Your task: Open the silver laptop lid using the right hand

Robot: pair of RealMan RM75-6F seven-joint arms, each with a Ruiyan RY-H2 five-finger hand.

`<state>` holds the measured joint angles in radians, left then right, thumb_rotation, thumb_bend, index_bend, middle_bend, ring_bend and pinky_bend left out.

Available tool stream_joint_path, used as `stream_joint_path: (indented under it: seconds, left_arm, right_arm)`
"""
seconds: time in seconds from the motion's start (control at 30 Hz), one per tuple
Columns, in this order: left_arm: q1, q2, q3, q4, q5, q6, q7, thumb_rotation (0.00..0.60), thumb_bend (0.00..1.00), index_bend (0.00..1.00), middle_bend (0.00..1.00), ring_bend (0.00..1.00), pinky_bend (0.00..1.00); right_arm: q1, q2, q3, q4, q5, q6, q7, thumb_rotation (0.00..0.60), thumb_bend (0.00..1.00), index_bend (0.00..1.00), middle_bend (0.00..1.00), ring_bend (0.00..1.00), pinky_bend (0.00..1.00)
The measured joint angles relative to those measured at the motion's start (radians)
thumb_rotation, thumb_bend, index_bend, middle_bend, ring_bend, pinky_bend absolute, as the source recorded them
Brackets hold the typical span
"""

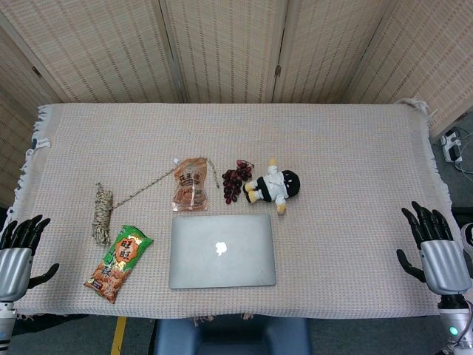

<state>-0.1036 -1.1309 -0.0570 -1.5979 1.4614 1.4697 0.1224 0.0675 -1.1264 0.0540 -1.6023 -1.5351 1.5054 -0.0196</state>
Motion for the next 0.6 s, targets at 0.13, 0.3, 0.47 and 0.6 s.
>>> stream_joint_path:
  seconds: [0.13,0.3,0.47,0.6]
  left_arm:
    - [-0.002,-0.008,0.000,0.003,-0.006,-0.003,0.008,0.600,0.26,0.14,0.12,0.12,0.00]
    - [0.001,-0.009,0.001,0.006,0.002,0.006,-0.001,0.600,0.26,0.14,0.12,0.12,0.00]
    - [0.005,-0.006,0.007,0.011,0.014,0.012,-0.016,0.600,0.26,0.14,0.12,0.12,0.00]
    - [0.006,-0.004,0.008,0.008,0.022,0.018,-0.022,0.600,0.26,0.14,0.12,0.12,0.00]
  right_arm:
    - [0.004,0.001,-0.002,-0.002,-0.004,-0.008,0.001,0.600,0.41,0.00,0.00,0.04,0.00]
    - [0.006,0.004,-0.007,-0.005,-0.020,-0.007,0.008,0.600,0.41,0.00,0.00,0.04,0.00]
    - [0.009,0.007,-0.017,-0.005,-0.050,-0.004,0.021,0.600,0.41,0.00,0.00,0.04,0.00]
    - [0.028,0.008,-0.025,-0.011,-0.089,-0.017,0.025,0.600,0.41,0.00,0.00,0.04,0.00]
